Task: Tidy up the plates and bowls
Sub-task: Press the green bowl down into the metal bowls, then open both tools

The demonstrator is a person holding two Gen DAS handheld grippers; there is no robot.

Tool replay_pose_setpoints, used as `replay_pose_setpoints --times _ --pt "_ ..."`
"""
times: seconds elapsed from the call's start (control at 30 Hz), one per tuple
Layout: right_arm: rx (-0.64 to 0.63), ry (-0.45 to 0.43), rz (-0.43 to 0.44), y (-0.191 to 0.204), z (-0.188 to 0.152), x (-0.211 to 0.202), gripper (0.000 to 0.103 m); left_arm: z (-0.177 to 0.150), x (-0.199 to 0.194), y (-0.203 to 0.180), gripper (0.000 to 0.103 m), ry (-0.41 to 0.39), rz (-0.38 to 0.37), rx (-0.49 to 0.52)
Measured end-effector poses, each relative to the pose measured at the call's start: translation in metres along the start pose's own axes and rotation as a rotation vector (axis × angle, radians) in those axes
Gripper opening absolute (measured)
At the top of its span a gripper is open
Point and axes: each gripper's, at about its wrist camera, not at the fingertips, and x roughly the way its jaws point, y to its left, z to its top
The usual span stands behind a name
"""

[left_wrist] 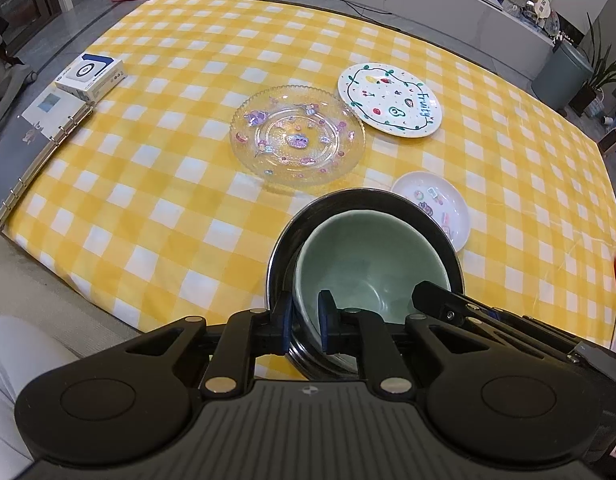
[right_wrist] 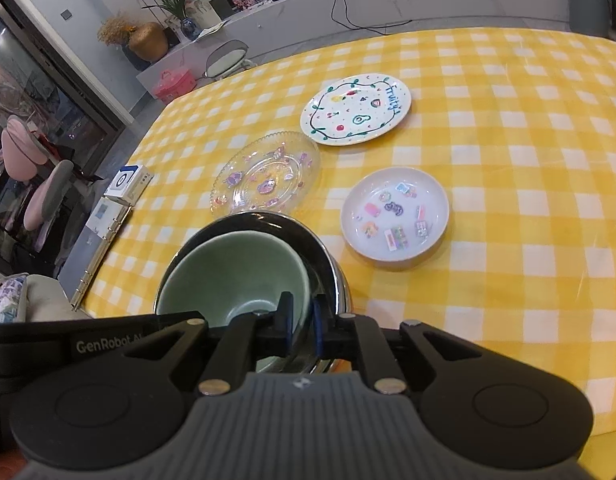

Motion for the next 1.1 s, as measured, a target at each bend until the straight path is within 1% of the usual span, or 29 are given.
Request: replay_pose_setpoints --times 0.17,0.33,0.4,0.43,0.53,0.67,0.8,0.83,0.87,0.9,0.93,0.97,1.07,1.1 --pt "0.007 0.004 0.011 0.0 0.002 -0.004 0.014 0.0 -0.002 0.003 0.014 -0.004 -0.003 -0.016" --pt "0.017 -0.002 0.022 -0.001 0.004 -0.007 0.016 0.002 -0.007 0.008 0.014 -0.017 -0.026 -0.052" --pt "0.028 -0.006 0.038 -0.003 0.004 -0.01 0.016 0.002 -0.012 0.009 0.017 -0.041 -0.026 -0.055" --pt "0.033 -0.008 0.047 -0.004 0.005 -0.011 0.019 0.003 -0.016 0.009 0.021 -0.059 -0.024 -0.053" --pt "0.03 -0.027 0.059 -0.004 0.006 -0.018 0.025 0.006 -0.023 0.008 0.022 -0.093 -0.021 -0.039" --pt "0.037 -0.046 0.063 -0.006 0.008 -0.024 0.034 0.008 -0.026 0.01 0.027 -0.106 -0.068 -0.047" --pt "0.046 -0.074 0.061 -0.01 0.011 -0.031 0.034 0.008 -0.026 0.013 0.031 -0.125 -0.101 -0.042" --pt "0.043 -0.084 0.054 -0.012 0.012 -0.032 0.034 0.008 -0.026 0.014 0.033 -0.13 -0.104 -0.042" --pt "0.04 -0.094 0.042 -0.013 0.013 -0.033 0.031 0.008 -0.026 0.015 0.035 -0.137 -0.108 -0.042" --pt "0.036 -0.106 0.031 -0.014 0.013 -0.033 0.027 0.008 -0.026 0.016 0.036 -0.143 -0.112 -0.042" --pt "0.034 -0.113 0.022 -0.015 0.013 -0.033 0.019 0.008 -0.026 0.018 0.038 -0.15 -0.116 -0.044" --pt "0.035 -0.113 0.017 -0.016 0.013 -0.033 0.014 0.008 -0.026 0.019 0.04 -0.158 -0.12 -0.044" --pt "0.033 -0.102 0.033 -0.018 0.013 -0.029 0.008 0.008 -0.023 0.021 0.04 -0.165 -0.132 -0.028" --pt "0.034 -0.092 0.04 -0.017 0.012 -0.026 0.007 0.009 -0.021 0.021 0.039 -0.159 -0.134 -0.014"
